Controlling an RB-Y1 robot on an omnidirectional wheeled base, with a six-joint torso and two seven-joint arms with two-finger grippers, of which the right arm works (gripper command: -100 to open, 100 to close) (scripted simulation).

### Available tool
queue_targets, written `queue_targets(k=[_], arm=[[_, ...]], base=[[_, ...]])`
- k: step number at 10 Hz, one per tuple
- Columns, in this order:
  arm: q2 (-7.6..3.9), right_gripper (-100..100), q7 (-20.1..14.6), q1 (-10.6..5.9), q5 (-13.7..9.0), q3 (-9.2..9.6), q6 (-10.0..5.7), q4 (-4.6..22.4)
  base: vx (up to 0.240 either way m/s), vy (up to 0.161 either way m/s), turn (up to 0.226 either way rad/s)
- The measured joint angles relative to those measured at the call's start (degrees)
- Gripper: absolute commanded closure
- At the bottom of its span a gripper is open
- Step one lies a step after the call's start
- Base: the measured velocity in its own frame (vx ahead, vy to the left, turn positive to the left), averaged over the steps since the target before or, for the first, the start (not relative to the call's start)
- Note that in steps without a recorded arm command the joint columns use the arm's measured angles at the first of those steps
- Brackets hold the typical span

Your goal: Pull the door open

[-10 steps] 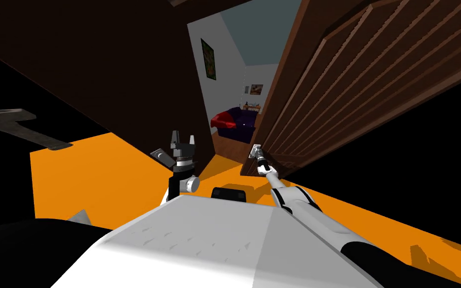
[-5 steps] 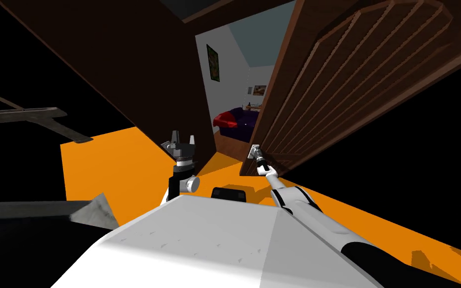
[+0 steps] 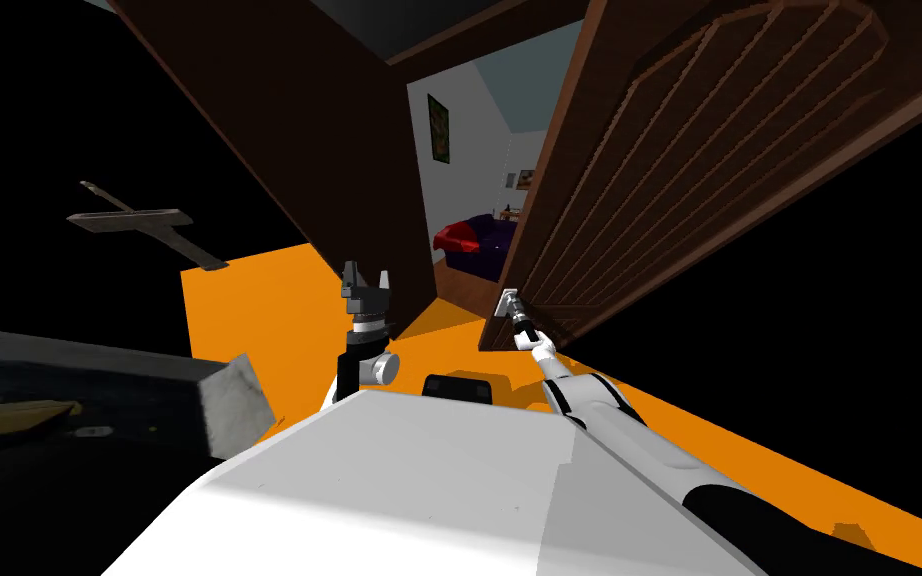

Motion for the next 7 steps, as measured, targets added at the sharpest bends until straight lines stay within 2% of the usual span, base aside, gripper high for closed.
queue_targets(k=[4,7], arm=[[0.12,100,-1.3,0.16,1.1,0.67,-0.21,-0.6],[-0.05,100,-1.9,0.41,1.6,1.40,-0.07,-1.2]], base=[[-0.184,-0.140,0.128],[-0.144,-0.077,0.044]])
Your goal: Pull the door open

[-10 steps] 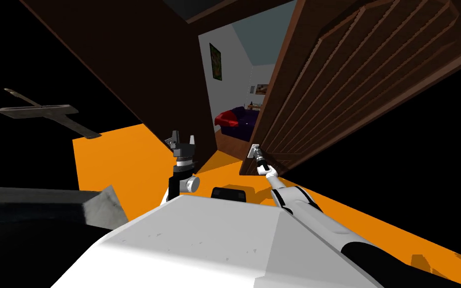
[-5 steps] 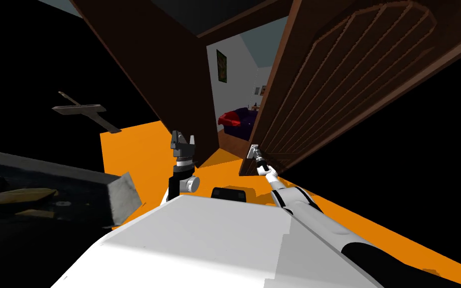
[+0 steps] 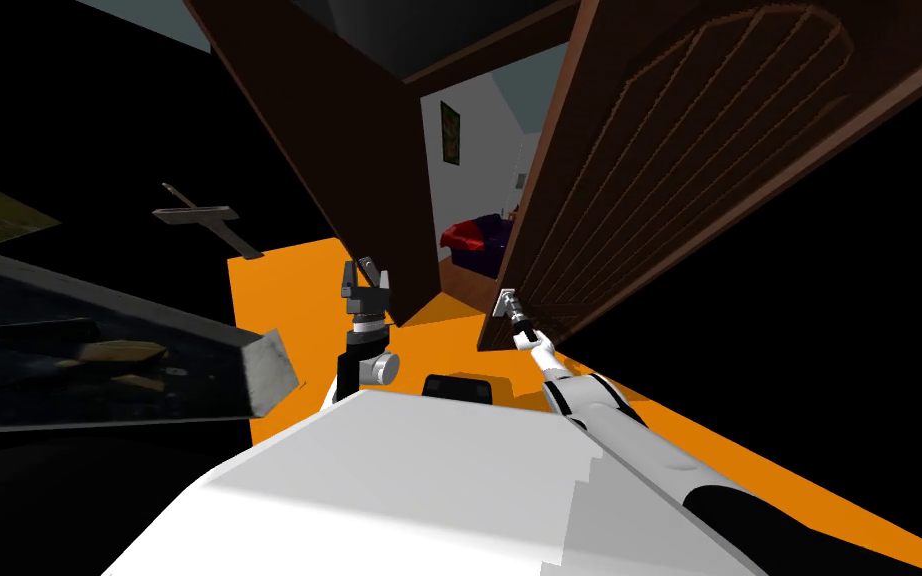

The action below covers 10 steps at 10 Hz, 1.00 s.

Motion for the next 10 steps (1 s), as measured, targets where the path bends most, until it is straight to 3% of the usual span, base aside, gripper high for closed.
queue_targets(k=[1,4,5,7,10], arm=[[-0.15,100,-0.6,-0.43,0.2,0.65,-0.46,0.4],[-0.35,100,-2.1,0.27,1.0,2.77,-0.12,-1.7],[-0.45,100,-2.9,-0.20,1.3,3.74,-0.90,-0.8],[-0.56,100,-3.9,0.36,1.8,5.17,-0.83,-2.0],[-0.55,100,-5.4,-0.12,2.5,7.05,-1.67,-1.7]], base=[[-0.173,-0.127,0.048],[-0.183,-0.154,0.061],[-0.142,-0.151,0.048],[-0.147,-0.142,0.047],[-0.110,-0.109,0.038]])
